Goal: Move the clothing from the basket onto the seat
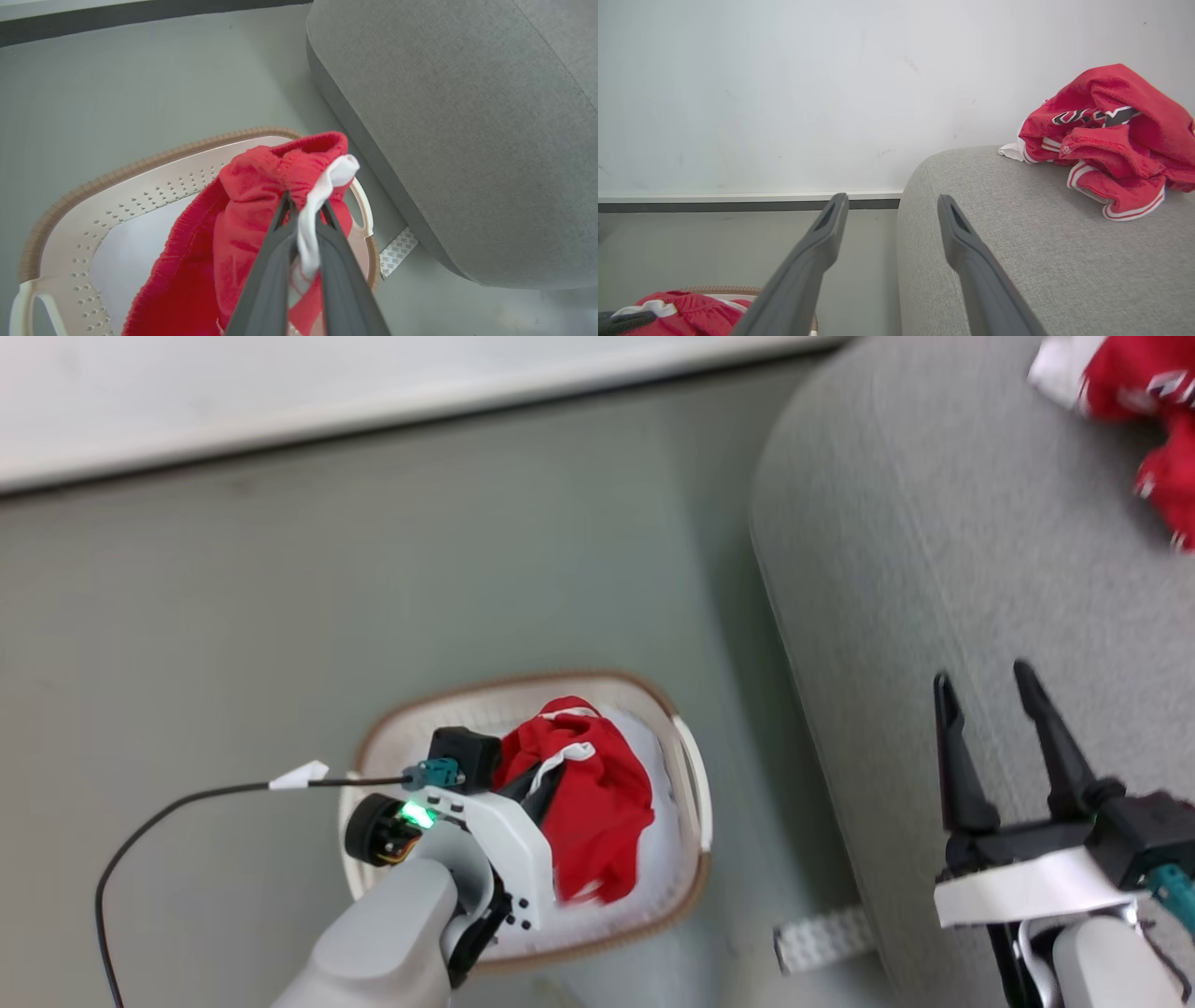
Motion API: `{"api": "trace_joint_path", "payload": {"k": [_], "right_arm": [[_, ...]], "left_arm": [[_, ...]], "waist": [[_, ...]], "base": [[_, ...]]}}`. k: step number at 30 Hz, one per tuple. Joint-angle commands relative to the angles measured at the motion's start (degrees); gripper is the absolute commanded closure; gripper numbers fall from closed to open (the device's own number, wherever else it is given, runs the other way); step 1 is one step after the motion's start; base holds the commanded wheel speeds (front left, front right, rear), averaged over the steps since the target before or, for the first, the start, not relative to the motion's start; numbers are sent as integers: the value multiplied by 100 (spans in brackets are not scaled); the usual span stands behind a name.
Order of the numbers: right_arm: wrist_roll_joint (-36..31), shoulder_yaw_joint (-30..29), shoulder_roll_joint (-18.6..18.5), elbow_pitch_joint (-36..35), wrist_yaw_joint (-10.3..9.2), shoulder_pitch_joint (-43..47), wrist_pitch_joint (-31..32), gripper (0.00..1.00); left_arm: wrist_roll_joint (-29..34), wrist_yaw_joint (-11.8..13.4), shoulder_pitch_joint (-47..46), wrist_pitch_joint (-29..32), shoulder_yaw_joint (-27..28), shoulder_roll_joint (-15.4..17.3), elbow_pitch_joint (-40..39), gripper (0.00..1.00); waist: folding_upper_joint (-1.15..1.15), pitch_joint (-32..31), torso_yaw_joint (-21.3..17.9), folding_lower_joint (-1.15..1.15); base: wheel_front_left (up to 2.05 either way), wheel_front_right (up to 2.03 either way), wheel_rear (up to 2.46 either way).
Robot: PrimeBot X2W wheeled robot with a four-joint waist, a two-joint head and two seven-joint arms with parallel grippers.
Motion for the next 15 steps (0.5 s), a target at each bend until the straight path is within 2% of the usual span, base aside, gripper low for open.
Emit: {"api": "trace_joint_path", "payload": {"k": [1, 8, 15], "right_arm": [[-29, -8, -11, 30, -13, 113, 5, 0], [-191, 28, -10, 253, -13, 462, 5, 0], [-251, 130, -59, 424, -13, 776, 6, 0]], "left_arm": [[-77, 2, 105, -59, -11, 24, -49, 100], [-172, 94, 285, -212, 55, 105, -608, 100], [-267, 350, 470, -148, 190, 317, -1520, 100]], "waist": [[0, -675, 326, 1], [0, -1574, 530, 1], [0, -2263, 675, 1]], "base": [[0, 0, 0], [0, 0, 0], [0, 0, 0]]}}
